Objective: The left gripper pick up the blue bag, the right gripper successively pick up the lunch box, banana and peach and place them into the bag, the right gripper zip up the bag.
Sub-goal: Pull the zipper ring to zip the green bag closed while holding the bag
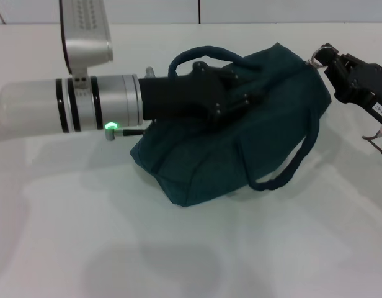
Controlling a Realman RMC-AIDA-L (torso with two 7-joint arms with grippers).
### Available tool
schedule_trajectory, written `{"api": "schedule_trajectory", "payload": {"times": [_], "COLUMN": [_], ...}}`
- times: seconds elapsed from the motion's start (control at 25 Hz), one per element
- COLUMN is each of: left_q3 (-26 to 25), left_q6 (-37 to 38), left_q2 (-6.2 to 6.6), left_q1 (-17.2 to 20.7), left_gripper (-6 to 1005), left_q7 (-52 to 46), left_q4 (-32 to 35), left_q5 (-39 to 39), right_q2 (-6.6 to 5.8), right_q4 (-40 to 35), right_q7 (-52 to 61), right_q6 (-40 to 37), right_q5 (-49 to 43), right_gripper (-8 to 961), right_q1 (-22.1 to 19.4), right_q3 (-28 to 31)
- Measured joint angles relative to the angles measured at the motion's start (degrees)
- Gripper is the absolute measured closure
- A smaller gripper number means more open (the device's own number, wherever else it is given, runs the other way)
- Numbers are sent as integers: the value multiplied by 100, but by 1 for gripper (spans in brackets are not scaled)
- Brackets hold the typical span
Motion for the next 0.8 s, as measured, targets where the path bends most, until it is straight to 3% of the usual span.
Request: {"api": "schedule_trajectory", "payload": {"times": [0.44, 0.8], "left_q3": [0, 20], "left_q6": [152, 907], "left_q2": [11, 149], "left_q1": [386, 475], "left_gripper": [929, 953], "left_q7": [617, 855], "left_q4": [222, -98], "left_q5": [-361, -126], "right_q2": [0, 0], "right_q4": [-18, -29], "right_q7": [74, 210], "right_q6": [-62, -447], "right_q5": [1, 1], "right_gripper": [933, 933], "right_q1": [-30, -10], "right_q3": [-132, -439]}}
